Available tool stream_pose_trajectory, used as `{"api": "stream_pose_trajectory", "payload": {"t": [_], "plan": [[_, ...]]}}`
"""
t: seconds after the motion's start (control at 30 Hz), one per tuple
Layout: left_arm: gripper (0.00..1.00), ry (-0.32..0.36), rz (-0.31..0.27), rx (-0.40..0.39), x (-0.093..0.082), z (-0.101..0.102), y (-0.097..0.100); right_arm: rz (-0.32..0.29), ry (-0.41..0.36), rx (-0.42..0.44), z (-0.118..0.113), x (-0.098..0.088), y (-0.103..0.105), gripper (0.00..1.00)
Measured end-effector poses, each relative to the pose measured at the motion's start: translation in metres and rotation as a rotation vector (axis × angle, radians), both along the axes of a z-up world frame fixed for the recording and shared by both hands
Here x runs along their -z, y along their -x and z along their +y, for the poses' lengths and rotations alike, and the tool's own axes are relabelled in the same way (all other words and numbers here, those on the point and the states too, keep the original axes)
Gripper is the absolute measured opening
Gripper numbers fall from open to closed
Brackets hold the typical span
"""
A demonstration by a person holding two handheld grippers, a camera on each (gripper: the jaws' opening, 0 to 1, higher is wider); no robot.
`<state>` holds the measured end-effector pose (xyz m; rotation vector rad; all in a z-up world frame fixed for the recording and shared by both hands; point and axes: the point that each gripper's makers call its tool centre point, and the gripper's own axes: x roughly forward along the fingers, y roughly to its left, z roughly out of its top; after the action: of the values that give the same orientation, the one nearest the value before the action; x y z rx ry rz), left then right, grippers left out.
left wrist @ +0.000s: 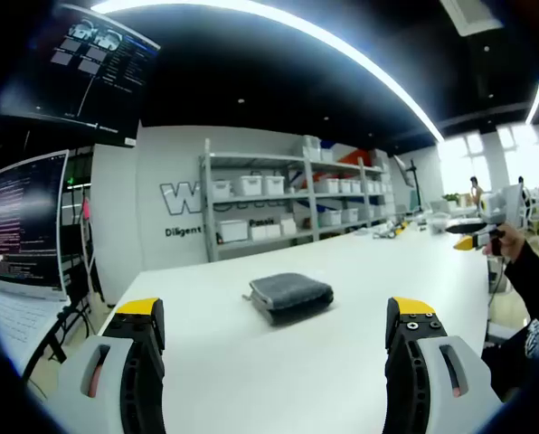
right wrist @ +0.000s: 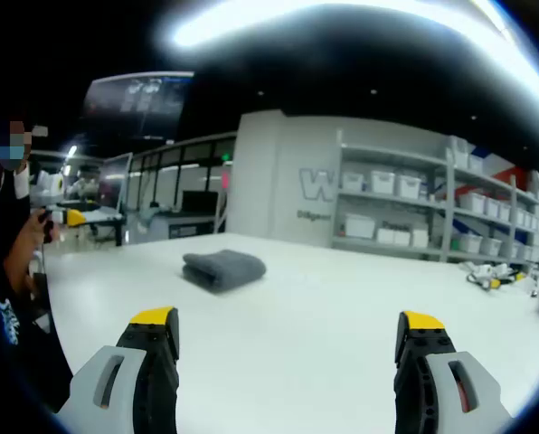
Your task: Open the folded towel by lifting each exposed corner and separating the folded layers until the towel lies flat within the target outline without major curled edges
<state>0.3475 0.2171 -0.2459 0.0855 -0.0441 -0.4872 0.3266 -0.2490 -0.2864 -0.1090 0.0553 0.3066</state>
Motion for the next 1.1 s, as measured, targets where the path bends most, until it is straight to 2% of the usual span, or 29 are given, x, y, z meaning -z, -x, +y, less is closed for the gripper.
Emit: {"api": "stream_pose_trajectory", "payload": {"t": [1.1], "plan": [[1.0, -0.002, -0.012, -0.004, -0.0062, 0.0037, -0.0001, -0.004, 0.009, 0.002, -0.0005, -0.0022, 0.0009, 1.0]]}}
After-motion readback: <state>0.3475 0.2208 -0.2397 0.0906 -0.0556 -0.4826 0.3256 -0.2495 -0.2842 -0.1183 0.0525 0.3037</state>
